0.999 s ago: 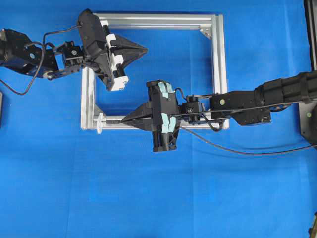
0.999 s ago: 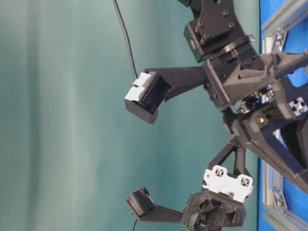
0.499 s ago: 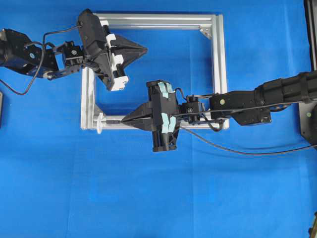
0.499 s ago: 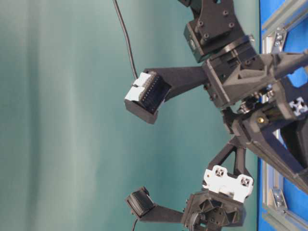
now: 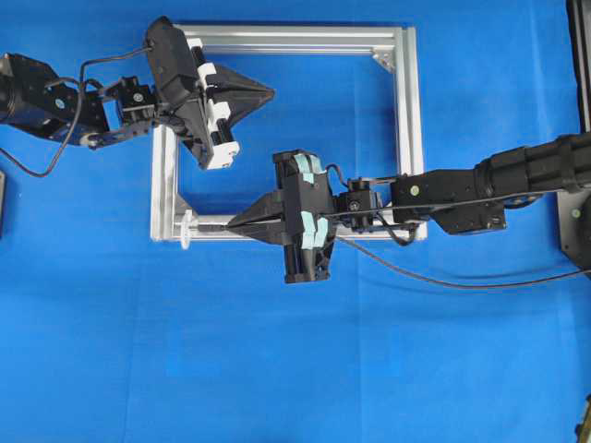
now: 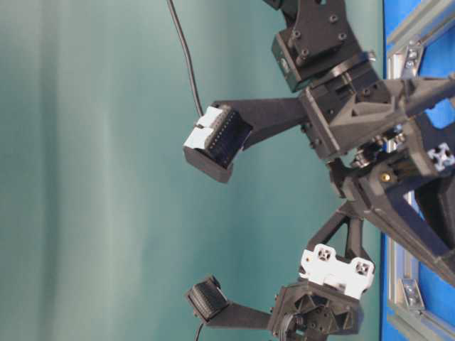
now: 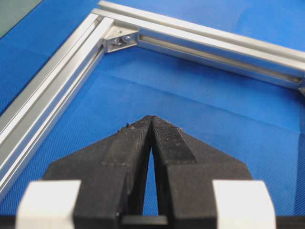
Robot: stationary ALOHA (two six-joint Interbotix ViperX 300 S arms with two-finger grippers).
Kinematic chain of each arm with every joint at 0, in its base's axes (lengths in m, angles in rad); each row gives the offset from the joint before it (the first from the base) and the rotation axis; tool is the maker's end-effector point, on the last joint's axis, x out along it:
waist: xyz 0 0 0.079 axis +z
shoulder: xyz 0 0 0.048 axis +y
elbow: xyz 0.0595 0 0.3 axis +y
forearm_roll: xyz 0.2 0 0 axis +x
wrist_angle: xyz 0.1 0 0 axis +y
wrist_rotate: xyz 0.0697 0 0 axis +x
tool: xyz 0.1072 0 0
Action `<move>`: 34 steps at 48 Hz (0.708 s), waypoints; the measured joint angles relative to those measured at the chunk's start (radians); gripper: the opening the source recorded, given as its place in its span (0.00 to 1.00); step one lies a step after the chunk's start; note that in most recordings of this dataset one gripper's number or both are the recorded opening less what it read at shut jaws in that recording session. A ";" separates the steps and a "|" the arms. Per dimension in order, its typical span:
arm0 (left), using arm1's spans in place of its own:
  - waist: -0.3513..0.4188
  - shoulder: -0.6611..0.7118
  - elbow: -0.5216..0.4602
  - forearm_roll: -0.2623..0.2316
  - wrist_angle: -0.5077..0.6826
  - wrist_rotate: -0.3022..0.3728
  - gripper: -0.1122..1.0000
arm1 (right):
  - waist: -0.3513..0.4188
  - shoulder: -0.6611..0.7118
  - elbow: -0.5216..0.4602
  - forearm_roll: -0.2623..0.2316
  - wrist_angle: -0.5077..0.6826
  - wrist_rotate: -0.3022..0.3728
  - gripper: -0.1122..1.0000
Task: Insert the wire through the string loop located on the left side.
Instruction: 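Move the right gripper left, pushing the plug through the white zip-tie loop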
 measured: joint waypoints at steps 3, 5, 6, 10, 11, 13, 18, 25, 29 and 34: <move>0.000 0.002 0.000 0.000 0.000 0.000 0.10 | 0.000 0.006 -0.009 0.000 0.000 0.000 0.11; 0.000 0.002 0.000 0.000 0.000 0.000 0.10 | 0.000 0.014 -0.018 0.000 0.000 0.000 0.11; -0.002 0.000 0.000 0.000 0.000 0.000 0.10 | 0.000 0.018 -0.025 0.000 0.000 0.000 0.11; 0.000 0.000 0.000 0.000 0.000 0.000 0.10 | 0.000 0.037 -0.046 0.000 0.002 0.000 0.11; 0.000 0.002 0.000 0.000 0.000 0.000 0.10 | 0.000 0.043 -0.052 0.000 0.002 0.000 0.11; 0.000 0.000 0.000 0.000 0.000 0.000 0.10 | 0.000 0.057 -0.067 0.000 0.002 0.000 0.11; 0.000 0.000 0.000 0.000 0.000 0.000 0.10 | 0.000 0.089 -0.103 0.000 0.002 0.000 0.11; 0.000 0.000 0.000 0.000 0.000 0.000 0.10 | 0.000 0.135 -0.153 0.000 0.002 0.000 0.11; 0.000 0.002 0.000 0.000 0.000 0.000 0.10 | 0.000 0.161 -0.181 0.000 0.002 0.000 0.11; 0.000 0.000 0.002 0.002 0.000 -0.002 0.10 | 0.000 0.187 -0.212 0.000 0.002 0.003 0.11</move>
